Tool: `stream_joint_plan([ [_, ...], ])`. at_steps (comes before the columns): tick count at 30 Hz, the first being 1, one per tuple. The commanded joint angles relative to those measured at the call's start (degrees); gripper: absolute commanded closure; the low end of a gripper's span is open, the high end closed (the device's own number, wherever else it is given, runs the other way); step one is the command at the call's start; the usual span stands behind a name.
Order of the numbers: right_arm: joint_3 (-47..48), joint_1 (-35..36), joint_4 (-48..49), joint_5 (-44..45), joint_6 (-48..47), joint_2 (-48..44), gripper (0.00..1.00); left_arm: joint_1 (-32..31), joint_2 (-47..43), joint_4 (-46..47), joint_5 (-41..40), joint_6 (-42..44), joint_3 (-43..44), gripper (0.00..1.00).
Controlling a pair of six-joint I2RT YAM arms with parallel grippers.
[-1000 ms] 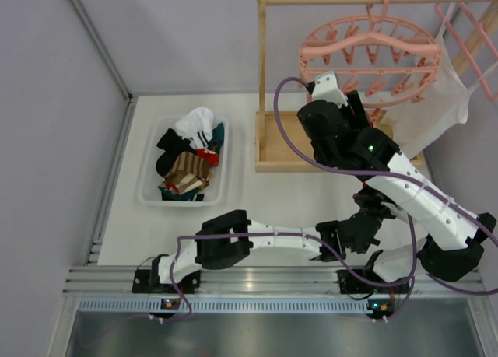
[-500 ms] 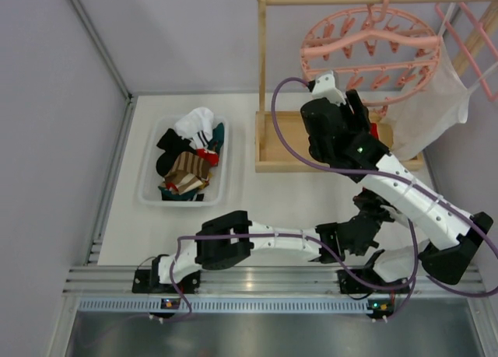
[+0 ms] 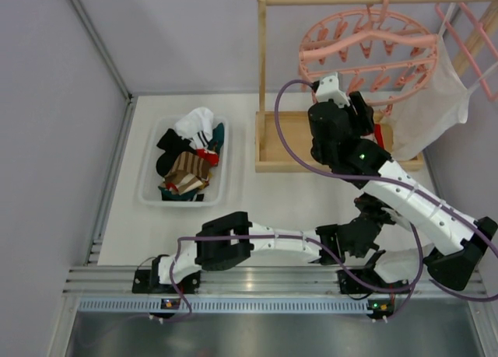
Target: Remove the socks clipped to the hanger
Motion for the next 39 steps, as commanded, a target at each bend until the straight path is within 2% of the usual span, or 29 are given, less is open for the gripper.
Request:
stream_joint_plan([
  [1, 0.20, -0.56, 5.55, 1.15, -2.24, -2.16, 0.45, -0.46, -2.38, 1.85, 1.38, -1.54, -0.04, 1.00],
  [14, 0.29, -0.03, 5.03, 1.15, -1.99, -3.66, 0.46, 0.24, -1.76, 1.76, 1.64, -3.30, 0.31, 1.00],
  [17, -0.41, -0.11, 7.55, 1.06, -3.99, -4.27, 0.46, 0.41, -1.85, 1.76, 1.64, -3.47, 0.22, 1.00],
  [26, 2.48, 0.15, -1.03, -0.25, 2.93, -5.42, 0.43, 0.41, -2.29, 1.76, 1.64, -4.27, -0.31, 1.00],
  [39, 2.76, 1.73, -4.40, -1.40, 6.99, -7.26, 0.44, 0.77, -2.46, 1.76, 1.20, -4.62, 0.05, 1.00],
])
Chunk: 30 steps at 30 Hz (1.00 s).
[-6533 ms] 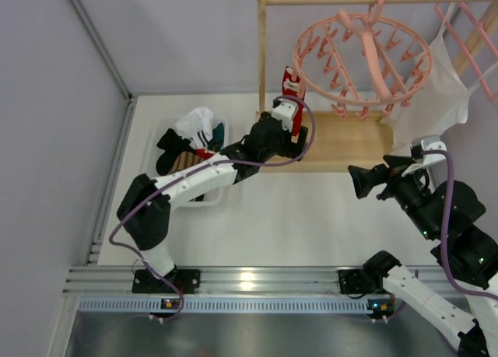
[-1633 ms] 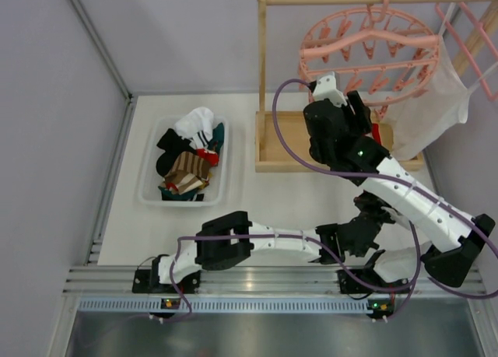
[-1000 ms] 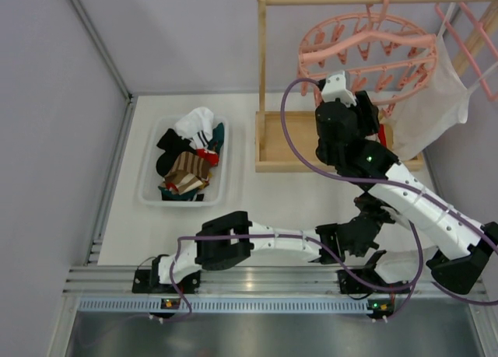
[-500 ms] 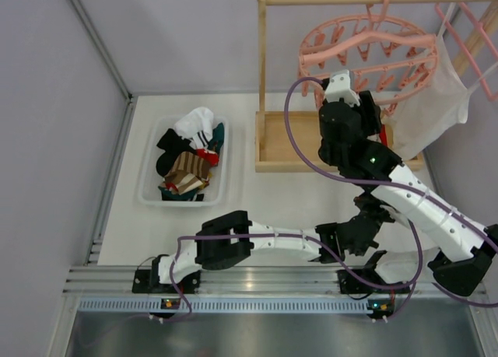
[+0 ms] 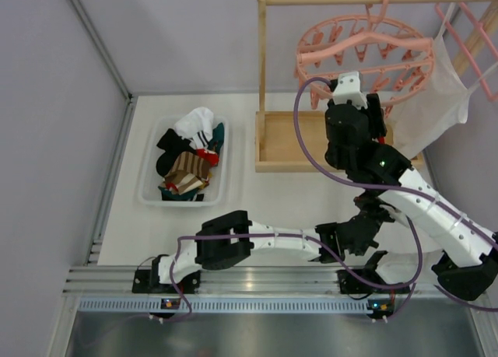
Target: Remove the socks clipped to the hanger
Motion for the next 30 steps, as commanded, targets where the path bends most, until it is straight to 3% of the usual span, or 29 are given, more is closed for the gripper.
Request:
stream_joint_plan([
  [1, 1.53, 1.12, 2.26, -0.33, -0.09, -2.50, 0.45, 0.20, -2.55, 1.80, 1.03, -1.05, -0.02, 1.00],
  [3, -0.93, 0.86, 5.89, -0.24, -2.74, -2.85, 0.45, 0.20, -2.82, 1.80, 1.21, -1.23, -0.29, 1.00],
  [23, -4.89, -3.62, 9.06, -2.00, -1.96, -0.83, 0.47, 0.11, -4.84, 1.80, 1.29, -2.20, -1.95, 1.00],
  [30, -5.33, -4.42, 12.32, -2.00, -4.41, -0.22, 0.54, 0.11, -4.93, 1.80, 1.29, -2.29, -2.13, 1.00],
])
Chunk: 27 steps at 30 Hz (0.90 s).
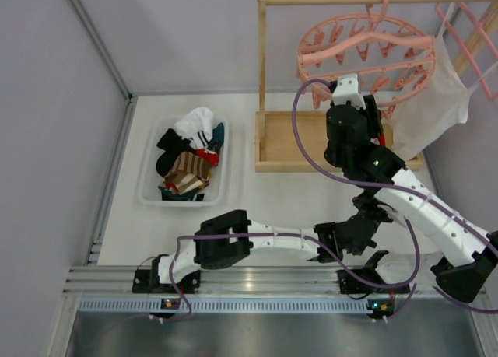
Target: Remove the socks clipped to the hanger
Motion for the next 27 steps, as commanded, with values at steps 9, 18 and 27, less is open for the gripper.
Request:
stream_joint_plan([
  [9, 0.77, -0.68, 6.80, 0.21, -2.52, 1.82, 0.81, -0.07, -4.20, 1.87, 0.51, -1.06, -0.67, 1.00],
  [18, 1.56, -0.68, 4.16, -2.16, 0.72, 1.39, 0.71, -0.06, -7.36, 1.78, -2.39, -5.18, -5.67, 1.00],
  [27, 3.93, -0.68, -2.95, -8.13, 8.54, -0.11, 0.45, 0.11, -21.86, 0.20, -9.06, -19.41, -27.20, 1.00],
])
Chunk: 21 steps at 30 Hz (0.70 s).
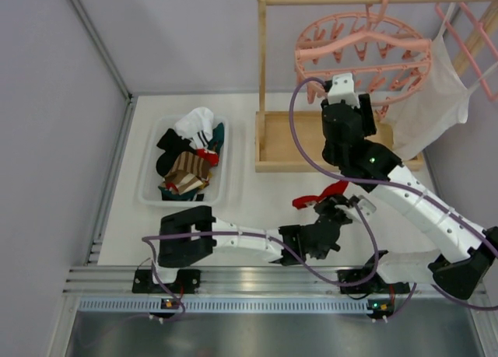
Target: Remove the socks clipped to the hanger
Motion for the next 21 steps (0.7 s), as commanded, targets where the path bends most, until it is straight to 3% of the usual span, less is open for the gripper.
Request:
stream_joint_plan([
  [1, 3.67, -0.42, -3.65, -3.59, 4.64, -2.12, 0.43, 0.20, -8.77, 0.32, -5.03, -8.69, -6.50, 1.00],
  [11, 5.78, -0.51, -16.31, -25.63, 13.17, -10.54, 0.03, 5.38, -22.84, -17.44, -5.91, -32.07, -20.57, 1.00],
  [15, 5.08, -0.42, -17.46, -35.74, 15.80, -14.07, 0.01, 7.75, -32.22, -25.33, -4.33, -39.00, -24.28, 1.00],
  [21, 1.92, -0.51, -17.55, -39.80, 17.29, -19.69, 0.01, 16.25, -40.42, -41.06, 0.14, -49.28, -24.63, 1.00],
])
